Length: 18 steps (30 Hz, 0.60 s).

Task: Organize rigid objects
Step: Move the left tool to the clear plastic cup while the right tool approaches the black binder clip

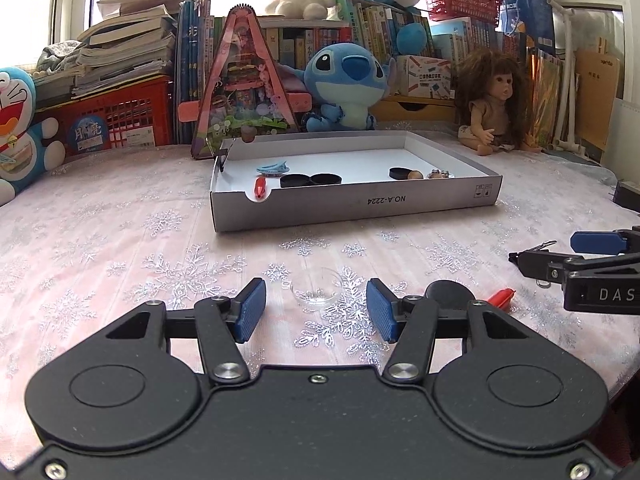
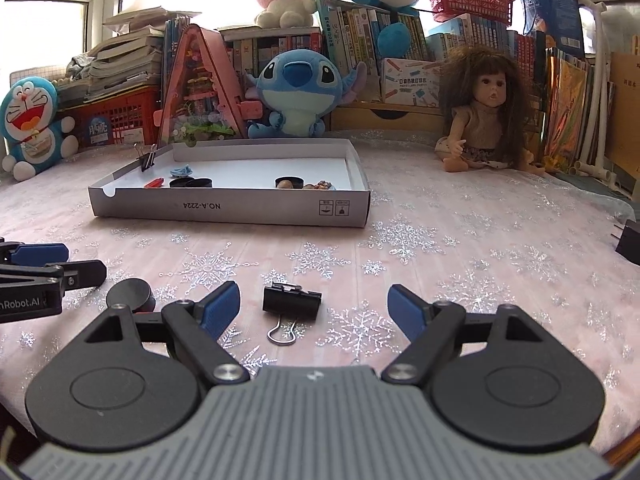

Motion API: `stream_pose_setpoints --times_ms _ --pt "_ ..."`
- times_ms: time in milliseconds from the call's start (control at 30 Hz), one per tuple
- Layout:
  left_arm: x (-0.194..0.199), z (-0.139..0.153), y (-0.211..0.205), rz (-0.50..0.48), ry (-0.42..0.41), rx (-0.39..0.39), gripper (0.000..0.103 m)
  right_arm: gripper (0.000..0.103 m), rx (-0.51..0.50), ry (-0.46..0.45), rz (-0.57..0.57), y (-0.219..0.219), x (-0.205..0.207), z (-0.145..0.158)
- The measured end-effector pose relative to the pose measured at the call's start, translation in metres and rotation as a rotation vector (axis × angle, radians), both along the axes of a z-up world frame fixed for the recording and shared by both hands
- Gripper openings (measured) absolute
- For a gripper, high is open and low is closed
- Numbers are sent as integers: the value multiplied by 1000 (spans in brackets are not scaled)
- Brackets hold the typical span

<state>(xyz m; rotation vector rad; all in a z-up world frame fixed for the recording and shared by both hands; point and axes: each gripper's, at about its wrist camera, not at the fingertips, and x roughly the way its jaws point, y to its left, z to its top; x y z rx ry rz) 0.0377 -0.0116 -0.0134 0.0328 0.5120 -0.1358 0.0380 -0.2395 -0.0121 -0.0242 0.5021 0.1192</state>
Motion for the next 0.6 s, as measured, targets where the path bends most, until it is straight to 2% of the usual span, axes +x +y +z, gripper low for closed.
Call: stream_pose_setpoints --times_ms 167,467,600 --pt "8 -3 1 32 24 -10 53 88 11 22 -43 0 5 -6" --pt "11 -5 -1 54 16 -3 53 89 -13 21 -60 3 6 -11" --pt "9 -6 -1 62 10 -3 47 86 -15 20 -56 4 5 -10"
